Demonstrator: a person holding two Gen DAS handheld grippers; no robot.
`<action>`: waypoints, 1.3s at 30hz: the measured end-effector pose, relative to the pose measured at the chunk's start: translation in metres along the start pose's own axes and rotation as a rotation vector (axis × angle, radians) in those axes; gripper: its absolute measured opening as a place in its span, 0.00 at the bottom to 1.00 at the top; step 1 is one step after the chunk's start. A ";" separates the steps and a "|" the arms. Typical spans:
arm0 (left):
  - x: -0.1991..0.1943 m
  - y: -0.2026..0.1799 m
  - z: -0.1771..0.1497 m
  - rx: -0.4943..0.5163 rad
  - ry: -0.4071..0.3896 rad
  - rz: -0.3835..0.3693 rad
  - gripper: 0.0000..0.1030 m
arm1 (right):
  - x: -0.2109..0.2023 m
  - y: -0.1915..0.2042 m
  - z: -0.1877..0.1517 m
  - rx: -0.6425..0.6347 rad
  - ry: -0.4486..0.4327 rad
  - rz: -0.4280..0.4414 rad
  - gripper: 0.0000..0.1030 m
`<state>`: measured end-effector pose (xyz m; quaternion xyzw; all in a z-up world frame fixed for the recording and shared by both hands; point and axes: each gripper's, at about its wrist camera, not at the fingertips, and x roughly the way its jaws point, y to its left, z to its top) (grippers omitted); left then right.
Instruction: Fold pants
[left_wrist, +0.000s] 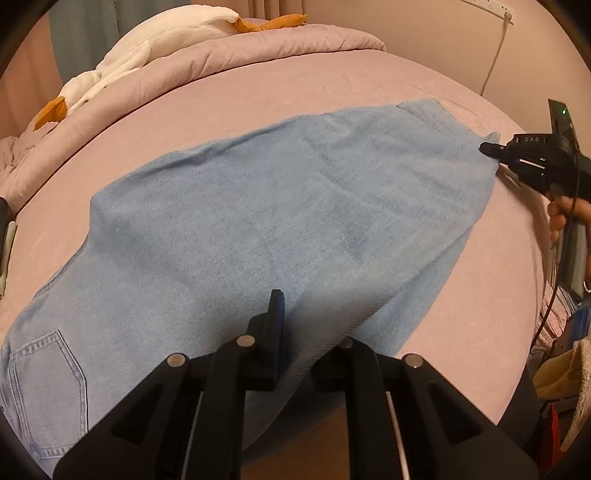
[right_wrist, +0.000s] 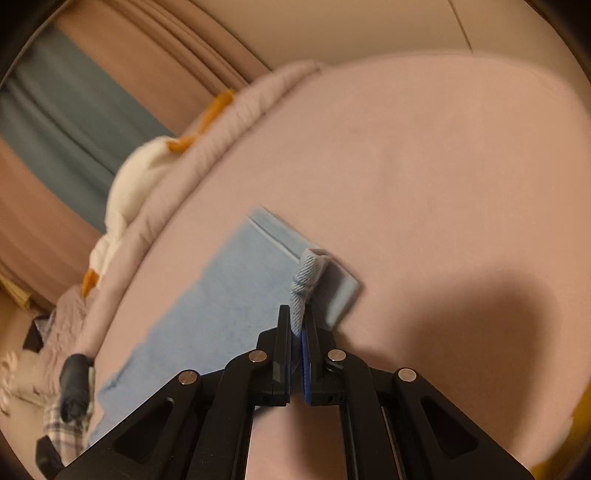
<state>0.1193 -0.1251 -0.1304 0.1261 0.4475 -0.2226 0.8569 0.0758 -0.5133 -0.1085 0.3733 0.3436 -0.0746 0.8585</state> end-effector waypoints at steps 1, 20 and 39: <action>0.000 0.000 0.000 0.001 0.002 0.001 0.12 | 0.002 -0.003 0.001 0.009 -0.004 0.013 0.05; -0.049 0.016 -0.037 0.032 0.013 -0.116 0.19 | -0.032 0.046 0.010 -0.346 -0.154 -0.282 0.42; -0.082 0.138 -0.120 -0.286 0.040 0.006 0.18 | 0.018 0.222 -0.220 -1.236 0.501 0.225 0.21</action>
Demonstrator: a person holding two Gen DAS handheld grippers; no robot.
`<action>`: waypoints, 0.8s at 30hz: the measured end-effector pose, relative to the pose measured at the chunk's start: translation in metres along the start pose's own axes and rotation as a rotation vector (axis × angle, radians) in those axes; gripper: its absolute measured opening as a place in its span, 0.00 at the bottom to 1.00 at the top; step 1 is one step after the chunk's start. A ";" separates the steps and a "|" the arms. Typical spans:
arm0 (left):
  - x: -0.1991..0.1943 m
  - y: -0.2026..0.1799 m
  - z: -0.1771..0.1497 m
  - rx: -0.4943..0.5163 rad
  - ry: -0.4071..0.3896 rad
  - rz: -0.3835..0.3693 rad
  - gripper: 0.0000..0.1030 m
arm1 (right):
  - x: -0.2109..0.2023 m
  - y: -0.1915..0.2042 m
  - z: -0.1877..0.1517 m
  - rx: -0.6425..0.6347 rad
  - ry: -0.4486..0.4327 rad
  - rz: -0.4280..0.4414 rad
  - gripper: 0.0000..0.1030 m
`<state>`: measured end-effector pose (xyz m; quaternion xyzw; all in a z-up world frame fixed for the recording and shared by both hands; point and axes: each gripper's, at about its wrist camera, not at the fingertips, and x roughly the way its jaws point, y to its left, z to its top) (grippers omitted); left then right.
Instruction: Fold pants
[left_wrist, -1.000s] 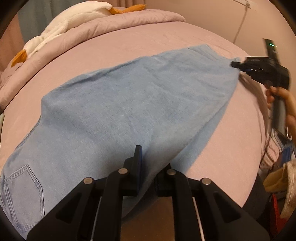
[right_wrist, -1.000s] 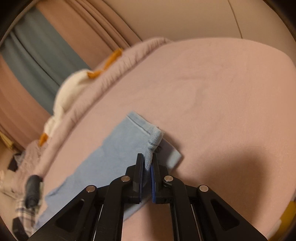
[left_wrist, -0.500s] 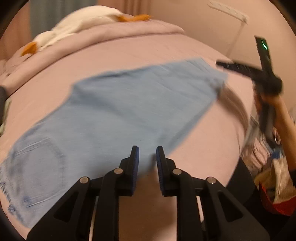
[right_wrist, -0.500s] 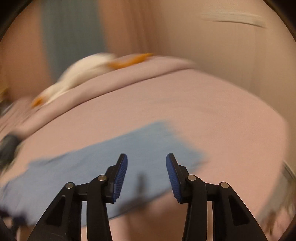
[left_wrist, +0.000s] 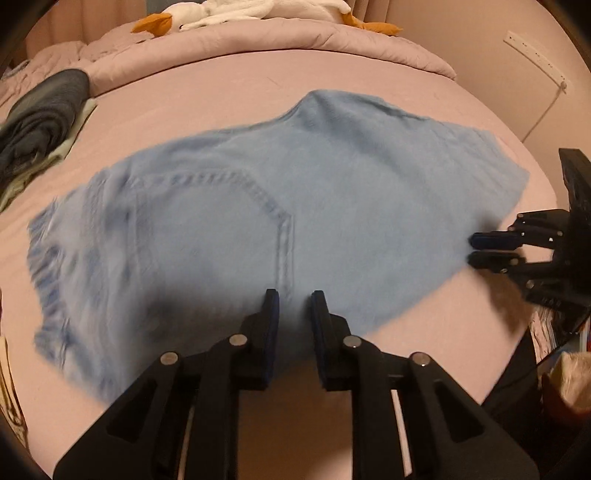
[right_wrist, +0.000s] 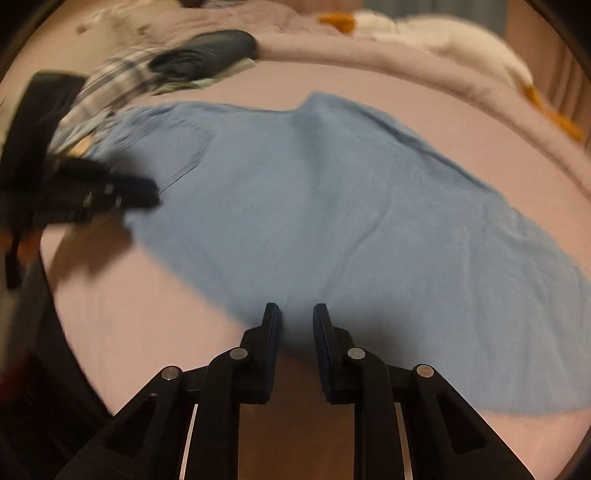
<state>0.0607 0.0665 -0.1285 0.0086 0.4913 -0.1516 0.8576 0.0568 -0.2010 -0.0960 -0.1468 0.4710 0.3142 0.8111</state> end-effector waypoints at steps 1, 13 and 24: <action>-0.004 0.004 -0.003 -0.015 -0.008 -0.009 0.18 | -0.003 -0.003 -0.005 0.025 0.010 0.007 0.20; -0.026 0.025 -0.020 -0.108 -0.078 0.026 0.25 | 0.002 -0.013 -0.002 0.126 -0.022 0.048 0.21; -0.038 0.025 0.035 -0.142 -0.205 -0.043 0.39 | 0.002 -0.041 0.097 0.244 -0.152 0.207 0.41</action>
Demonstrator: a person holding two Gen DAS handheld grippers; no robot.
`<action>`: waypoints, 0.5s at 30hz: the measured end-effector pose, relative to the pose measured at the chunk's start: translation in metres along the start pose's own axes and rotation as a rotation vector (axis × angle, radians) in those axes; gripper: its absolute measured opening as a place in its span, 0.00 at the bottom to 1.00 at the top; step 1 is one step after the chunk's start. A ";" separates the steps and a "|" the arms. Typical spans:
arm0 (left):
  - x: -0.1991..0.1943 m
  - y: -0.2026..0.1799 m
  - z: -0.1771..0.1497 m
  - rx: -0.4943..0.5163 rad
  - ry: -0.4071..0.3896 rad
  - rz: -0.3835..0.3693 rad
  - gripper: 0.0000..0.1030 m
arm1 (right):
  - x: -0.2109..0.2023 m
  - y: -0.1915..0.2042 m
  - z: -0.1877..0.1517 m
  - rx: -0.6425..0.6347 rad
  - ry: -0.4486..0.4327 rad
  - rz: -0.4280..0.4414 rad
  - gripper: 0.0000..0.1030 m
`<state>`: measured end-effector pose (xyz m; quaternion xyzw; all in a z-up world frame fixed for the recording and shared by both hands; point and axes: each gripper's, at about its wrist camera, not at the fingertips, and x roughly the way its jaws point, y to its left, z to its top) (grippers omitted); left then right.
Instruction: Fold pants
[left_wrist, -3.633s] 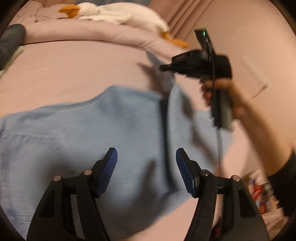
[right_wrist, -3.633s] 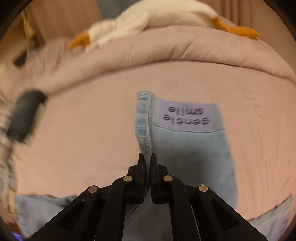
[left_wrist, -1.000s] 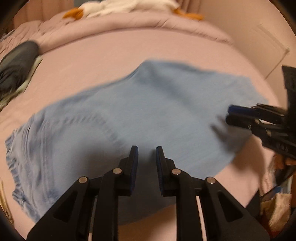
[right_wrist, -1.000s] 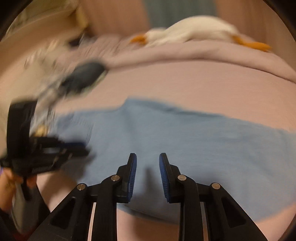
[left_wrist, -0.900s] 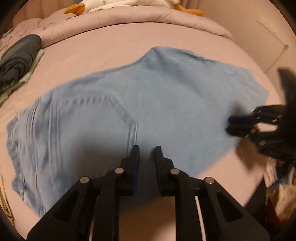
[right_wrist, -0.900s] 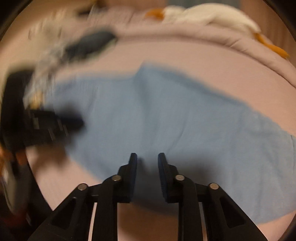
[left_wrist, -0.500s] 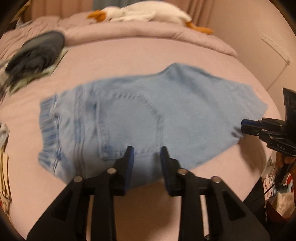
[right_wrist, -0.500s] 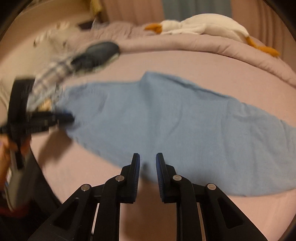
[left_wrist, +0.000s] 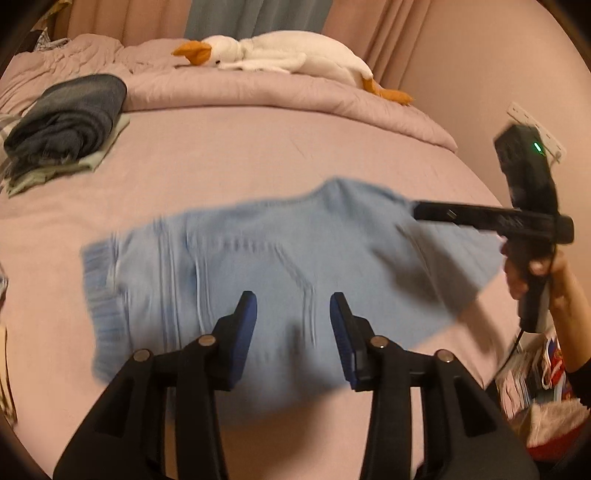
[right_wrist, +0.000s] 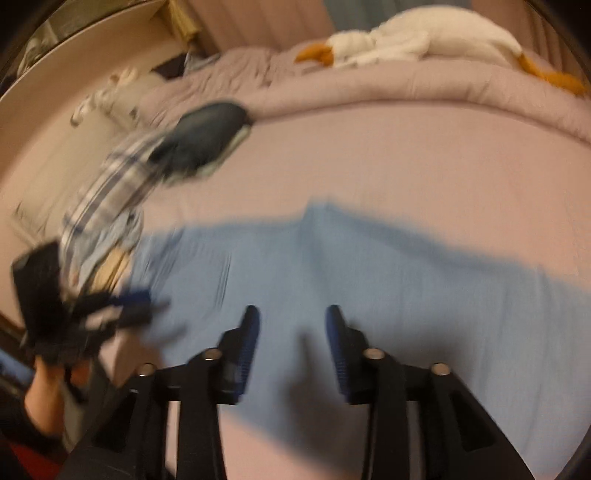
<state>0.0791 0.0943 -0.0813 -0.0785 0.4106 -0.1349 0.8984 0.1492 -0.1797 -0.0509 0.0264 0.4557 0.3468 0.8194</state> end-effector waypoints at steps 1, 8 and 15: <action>0.004 0.001 0.007 0.001 -0.008 0.008 0.39 | 0.008 0.002 0.012 0.002 -0.009 -0.018 0.41; 0.041 0.032 0.026 -0.008 0.058 0.133 0.37 | 0.071 -0.024 0.076 0.075 0.180 0.023 0.42; 0.038 0.066 0.008 -0.057 0.028 0.120 0.09 | 0.100 -0.019 0.069 0.021 0.336 0.040 0.12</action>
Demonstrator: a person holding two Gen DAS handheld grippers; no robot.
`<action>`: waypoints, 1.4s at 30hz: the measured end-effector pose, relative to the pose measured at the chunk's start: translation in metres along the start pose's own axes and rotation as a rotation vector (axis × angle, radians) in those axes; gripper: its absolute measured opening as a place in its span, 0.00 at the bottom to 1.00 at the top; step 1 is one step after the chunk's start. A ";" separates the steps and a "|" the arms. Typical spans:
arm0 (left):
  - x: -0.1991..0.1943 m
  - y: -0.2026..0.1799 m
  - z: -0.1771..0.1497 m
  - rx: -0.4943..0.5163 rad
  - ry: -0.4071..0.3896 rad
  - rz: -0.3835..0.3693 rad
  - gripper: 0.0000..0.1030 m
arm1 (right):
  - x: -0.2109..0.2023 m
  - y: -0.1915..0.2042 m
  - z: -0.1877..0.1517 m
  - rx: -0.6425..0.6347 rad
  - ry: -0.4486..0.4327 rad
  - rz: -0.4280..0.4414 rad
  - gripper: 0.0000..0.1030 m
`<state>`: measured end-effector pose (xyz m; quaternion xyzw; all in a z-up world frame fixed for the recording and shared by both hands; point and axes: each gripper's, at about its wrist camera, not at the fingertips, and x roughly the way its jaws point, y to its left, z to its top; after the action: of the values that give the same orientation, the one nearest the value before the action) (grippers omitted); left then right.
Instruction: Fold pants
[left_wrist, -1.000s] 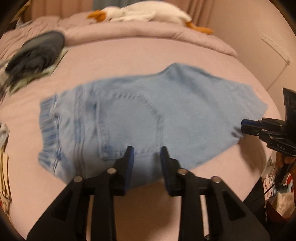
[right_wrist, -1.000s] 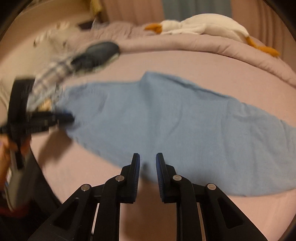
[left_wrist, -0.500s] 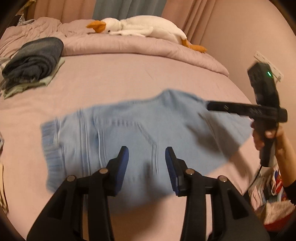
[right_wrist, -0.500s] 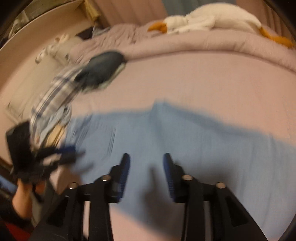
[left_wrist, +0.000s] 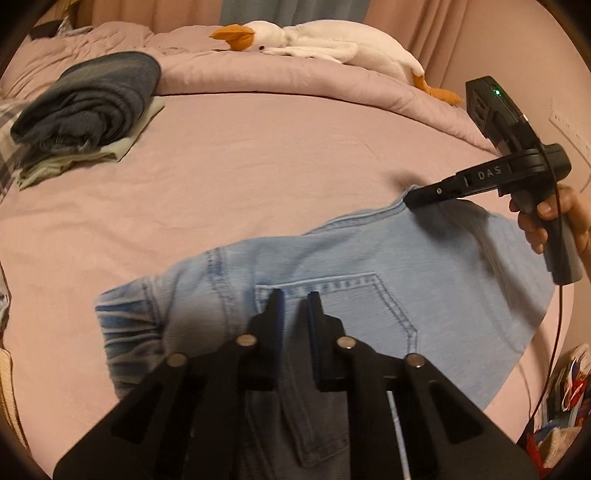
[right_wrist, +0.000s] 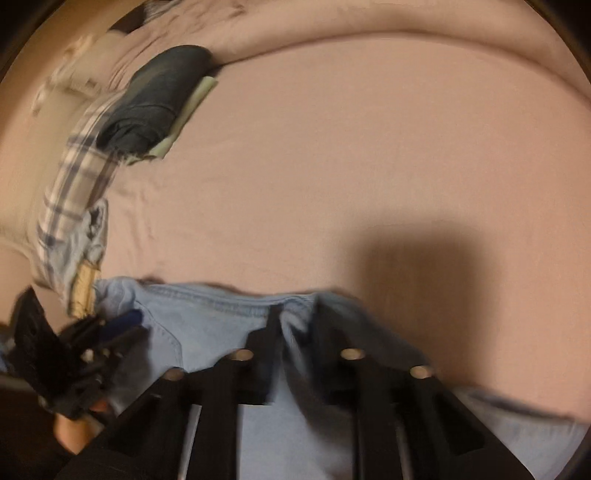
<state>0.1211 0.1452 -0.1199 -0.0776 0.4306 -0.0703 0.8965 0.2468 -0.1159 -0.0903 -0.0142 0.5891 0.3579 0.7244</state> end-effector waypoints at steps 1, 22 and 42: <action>0.001 0.002 0.000 -0.010 0.003 0.004 0.07 | 0.000 0.001 0.004 0.019 -0.018 -0.004 0.10; 0.005 -0.003 -0.005 0.001 0.013 0.068 0.04 | -0.098 -0.014 -0.158 0.105 -0.374 -0.301 0.38; -0.027 -0.075 -0.017 0.149 0.017 0.137 0.53 | -0.236 -0.194 -0.322 0.761 -0.586 -0.569 0.54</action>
<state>0.0865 0.0754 -0.0954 0.0195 0.4359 -0.0413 0.8988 0.0674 -0.5209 -0.0624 0.1898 0.4235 -0.1008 0.8800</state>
